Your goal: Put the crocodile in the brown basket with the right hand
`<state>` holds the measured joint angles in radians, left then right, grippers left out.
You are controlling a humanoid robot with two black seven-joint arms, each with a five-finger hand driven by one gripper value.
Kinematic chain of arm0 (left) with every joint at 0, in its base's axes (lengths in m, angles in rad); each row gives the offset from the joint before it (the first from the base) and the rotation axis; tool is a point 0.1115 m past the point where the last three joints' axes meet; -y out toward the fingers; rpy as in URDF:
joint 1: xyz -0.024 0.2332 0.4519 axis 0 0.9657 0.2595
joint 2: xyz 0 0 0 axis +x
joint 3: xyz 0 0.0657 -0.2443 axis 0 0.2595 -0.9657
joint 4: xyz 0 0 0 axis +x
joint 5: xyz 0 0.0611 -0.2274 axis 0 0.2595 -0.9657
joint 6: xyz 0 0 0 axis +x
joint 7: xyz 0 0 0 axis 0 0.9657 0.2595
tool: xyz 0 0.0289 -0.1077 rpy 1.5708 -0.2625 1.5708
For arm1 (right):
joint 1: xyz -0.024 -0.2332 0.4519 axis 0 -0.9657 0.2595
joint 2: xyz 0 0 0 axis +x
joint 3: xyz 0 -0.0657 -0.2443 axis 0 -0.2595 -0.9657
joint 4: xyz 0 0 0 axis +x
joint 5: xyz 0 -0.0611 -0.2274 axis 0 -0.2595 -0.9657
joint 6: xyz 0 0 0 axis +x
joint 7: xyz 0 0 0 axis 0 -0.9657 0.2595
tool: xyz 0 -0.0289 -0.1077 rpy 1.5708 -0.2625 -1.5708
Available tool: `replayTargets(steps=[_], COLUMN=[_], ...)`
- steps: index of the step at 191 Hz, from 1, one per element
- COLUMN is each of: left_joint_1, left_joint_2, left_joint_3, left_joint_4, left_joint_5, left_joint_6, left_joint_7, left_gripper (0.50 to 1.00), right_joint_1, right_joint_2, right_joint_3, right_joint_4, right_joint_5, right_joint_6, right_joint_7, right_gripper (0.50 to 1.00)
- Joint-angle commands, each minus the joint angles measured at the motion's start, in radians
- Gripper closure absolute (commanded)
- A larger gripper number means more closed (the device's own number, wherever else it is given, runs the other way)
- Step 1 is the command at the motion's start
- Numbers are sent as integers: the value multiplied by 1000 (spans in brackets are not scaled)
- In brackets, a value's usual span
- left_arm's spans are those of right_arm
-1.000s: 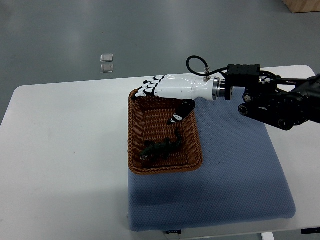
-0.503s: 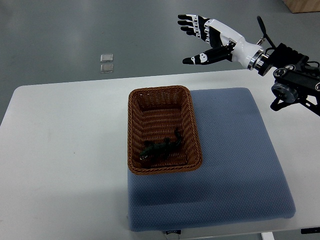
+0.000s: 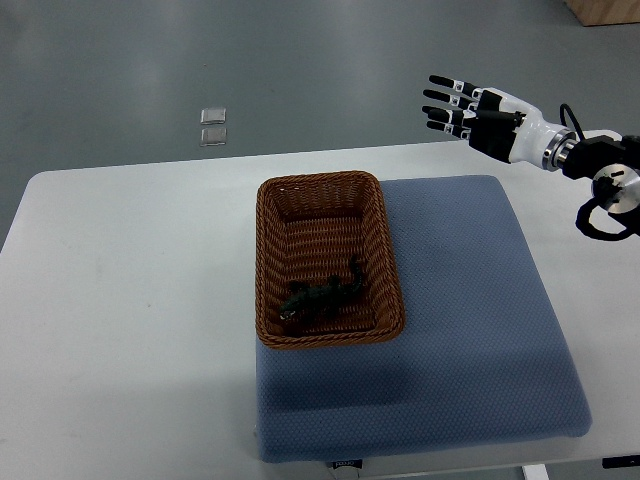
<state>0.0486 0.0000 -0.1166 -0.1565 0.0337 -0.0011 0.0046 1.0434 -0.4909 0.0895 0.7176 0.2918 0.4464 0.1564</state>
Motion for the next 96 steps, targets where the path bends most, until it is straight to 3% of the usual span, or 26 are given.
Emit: replayTargets(steps=[1, 35, 64, 96], left_joint_1=[-1, -1, -1, 1], left_joint_2=[0, 0, 0, 0], left_joint_3=[0, 0, 0, 0], left_joint_4=[0, 0, 0, 0], left_joint_5=[0, 0, 0, 0], left_joint_6=[0, 0, 0, 0], left_joint_7=[0, 0, 0, 0], left_gripper=[500, 500, 500, 500], right_joint_1=[-32, -68, -95, -103], right_joint_2=[14, 46, 86, 86], right_joint_3=[4, 15, 59, 70], right_joint_4=[-46, -115, -198, -211], right_joint_5=[35, 53, 147, 147], right_joint_6=[11, 86, 92, 92], right_joint_7=[-34, -32, -31, -29], right_gripper=[574, 574, 574, 572])
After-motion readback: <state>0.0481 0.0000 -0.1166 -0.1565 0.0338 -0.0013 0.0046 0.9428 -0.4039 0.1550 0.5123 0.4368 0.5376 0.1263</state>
